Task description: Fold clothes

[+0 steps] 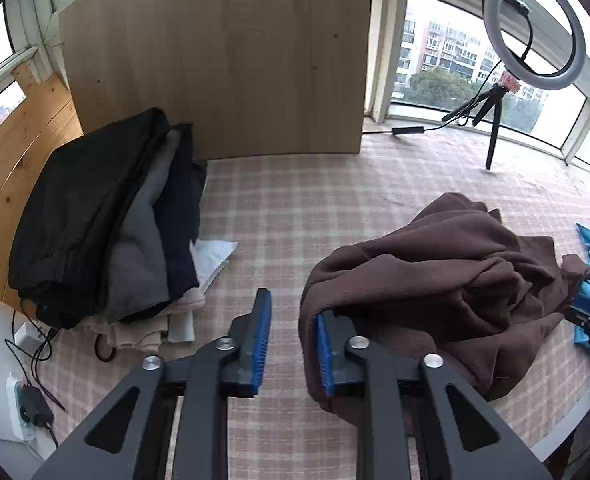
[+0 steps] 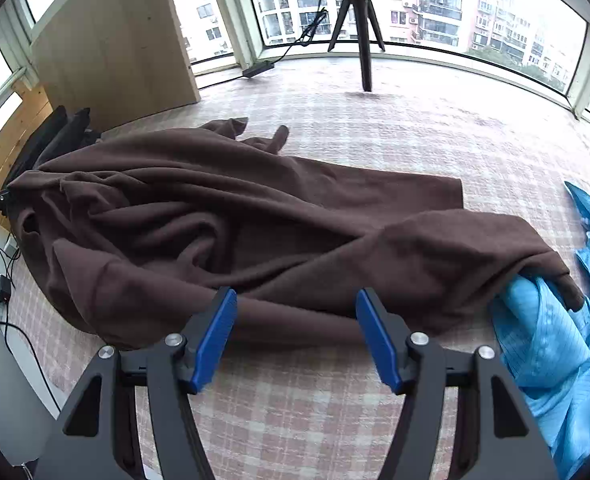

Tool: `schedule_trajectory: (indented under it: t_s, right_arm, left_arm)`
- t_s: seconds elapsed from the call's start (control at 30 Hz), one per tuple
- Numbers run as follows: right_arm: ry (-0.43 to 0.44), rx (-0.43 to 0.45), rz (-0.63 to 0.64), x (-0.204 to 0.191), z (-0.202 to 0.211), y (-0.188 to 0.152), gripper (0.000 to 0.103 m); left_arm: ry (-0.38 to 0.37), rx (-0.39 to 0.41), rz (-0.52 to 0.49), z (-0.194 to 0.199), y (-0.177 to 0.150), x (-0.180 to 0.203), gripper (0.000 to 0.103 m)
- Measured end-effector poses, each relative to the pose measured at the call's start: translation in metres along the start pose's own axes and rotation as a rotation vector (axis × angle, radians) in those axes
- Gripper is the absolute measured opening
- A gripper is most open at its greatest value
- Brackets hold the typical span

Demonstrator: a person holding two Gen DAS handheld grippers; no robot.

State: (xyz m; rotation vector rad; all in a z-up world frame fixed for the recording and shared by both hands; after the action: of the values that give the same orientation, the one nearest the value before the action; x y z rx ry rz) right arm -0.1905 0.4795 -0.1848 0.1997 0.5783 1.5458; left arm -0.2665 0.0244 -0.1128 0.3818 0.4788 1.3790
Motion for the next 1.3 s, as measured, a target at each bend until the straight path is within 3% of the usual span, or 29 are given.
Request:
schedule_trajectory:
  t_s: [0.1,0.23,0.4,0.63,0.73,0.77,0.8,0.83,0.87,0.9,1.0,1.1,1.23,1.3]
  right_arm:
    - [-0.001,-0.017,0.03,-0.008,-0.005,-0.001,0.062]
    - [0.031,-0.043,0.024,-0.012,-0.01,-0.01,0.062]
    - [0.175,-0.068,0.025,-0.048,-0.028,-0.011,0.062]
    - [0.197,-0.116,0.12,-0.09,-0.058,-0.022,0.062]
    - [0.185,-0.107,0.12,-0.092,-0.067,-0.028,0.062]
    - [0.185,-0.106,0.118,-0.092,-0.068,-0.029,0.059]
    - [0.185,-0.106,0.116,-0.092,-0.069,-0.03,0.035]
    - [0.198,-0.11,0.104,-0.091,-0.068,-0.031,0.016]
    - [0.229,-0.118,0.08,-0.091,-0.065,-0.032,0.003]
    - [0.254,-0.113,0.059,-0.09,-0.059,-0.03,0.003]
    - [0.272,-0.01,0.029,-0.08,-0.018,-0.011,0.002]
    - [0.288,0.128,-0.012,-0.068,0.042,0.02,0.002]
    - [0.323,0.347,-0.023,-0.059,0.148,0.072,0.002]
    - [0.304,0.468,0.015,-0.063,0.206,0.092,0.0]
  left_arm:
    - [-0.01,0.007,-0.046,0.008,-0.012,0.007,0.034]
    - [-0.055,0.044,-0.073,0.026,-0.017,0.021,0.046]
    - [-0.116,0.072,-0.128,0.042,-0.011,0.044,0.049]
    - [-0.287,0.042,-0.391,0.017,0.013,0.151,0.06]
    - [-0.262,-0.011,-0.534,-0.017,0.007,0.192,0.06]
    - [-0.242,-0.032,-0.578,-0.03,0.004,0.203,0.045]
    - [-0.213,-0.05,-0.613,-0.041,0.002,0.209,0.03]
    - [-0.18,-0.066,-0.622,-0.05,0.002,0.21,0.008]
    - [-0.181,-0.079,-0.602,-0.053,0.005,0.208,0.008]
    - [-0.218,-0.085,-0.565,-0.051,0.01,0.204,0.008]
    - [-0.309,-0.046,-0.441,-0.023,0.033,0.182,0.008]
    - [-0.322,0.053,-0.358,0.019,0.059,0.153,0.007]
    - [-0.39,0.167,-0.234,0.088,0.091,0.11,0.008]
    - [-0.362,0.238,-0.197,0.121,0.104,0.086,0.007]
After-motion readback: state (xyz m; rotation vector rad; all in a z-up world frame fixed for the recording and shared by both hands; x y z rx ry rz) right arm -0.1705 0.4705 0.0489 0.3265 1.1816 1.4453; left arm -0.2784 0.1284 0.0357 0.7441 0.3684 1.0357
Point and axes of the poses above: each gripper's, at about its wrist camera, not at the fingertips, and z roughly against the way its jaws point, x to its right, y to its top, the point moved 8 cm from there along -z, roughly the way its jaws point, and after that the axes turned 5 degrees about y, right-handed, at the moved point
